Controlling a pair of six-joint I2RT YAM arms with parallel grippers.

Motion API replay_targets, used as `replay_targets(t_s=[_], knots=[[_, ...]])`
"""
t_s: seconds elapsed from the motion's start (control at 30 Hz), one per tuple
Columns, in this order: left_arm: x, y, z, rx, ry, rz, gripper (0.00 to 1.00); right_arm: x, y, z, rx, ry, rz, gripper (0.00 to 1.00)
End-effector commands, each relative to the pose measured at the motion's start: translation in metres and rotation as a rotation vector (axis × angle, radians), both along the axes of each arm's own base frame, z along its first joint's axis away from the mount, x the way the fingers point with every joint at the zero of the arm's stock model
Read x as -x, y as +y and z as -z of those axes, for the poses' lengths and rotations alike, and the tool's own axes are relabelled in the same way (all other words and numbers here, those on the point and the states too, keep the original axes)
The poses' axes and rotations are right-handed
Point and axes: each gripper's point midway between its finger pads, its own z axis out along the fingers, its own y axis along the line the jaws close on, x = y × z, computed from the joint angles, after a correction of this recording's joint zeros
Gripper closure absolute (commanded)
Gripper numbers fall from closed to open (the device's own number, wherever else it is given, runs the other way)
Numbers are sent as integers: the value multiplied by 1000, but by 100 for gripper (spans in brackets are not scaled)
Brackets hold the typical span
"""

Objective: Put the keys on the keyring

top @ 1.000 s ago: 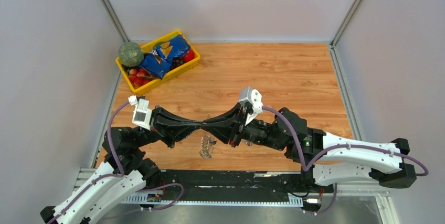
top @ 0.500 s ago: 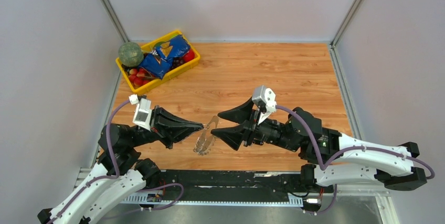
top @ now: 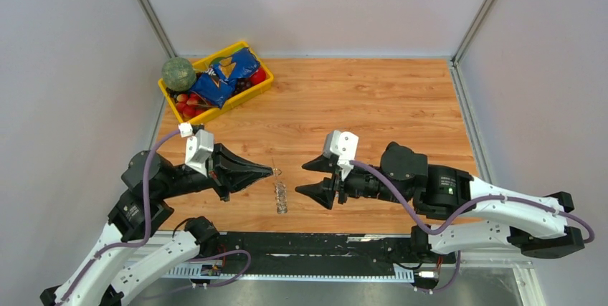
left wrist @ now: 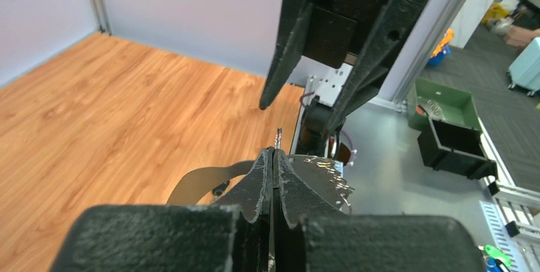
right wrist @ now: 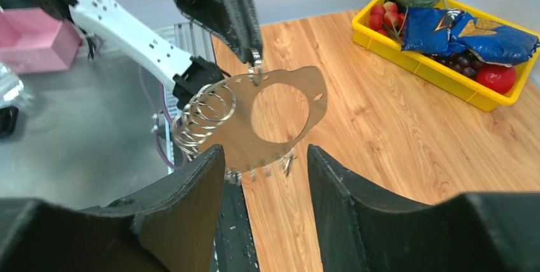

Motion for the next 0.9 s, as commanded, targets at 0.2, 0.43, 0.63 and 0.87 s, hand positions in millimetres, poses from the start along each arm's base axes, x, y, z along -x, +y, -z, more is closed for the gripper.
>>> replay_targets(t_s=[0.2,0.43,0.63,0.87], knots=[[-11,-2,38,-238,73,-8,100,3,14,21,189,-159,-103,51],[-13,-1,59,-340,113,-1,100,1,9,10,224,-253,-134,56],[-7,-1,61,-352,120,33,100,6,12,10,248,-275,-180,59],[6,-3,59,-344,118,108,99,17,22,22,274,-279,-267,64]])
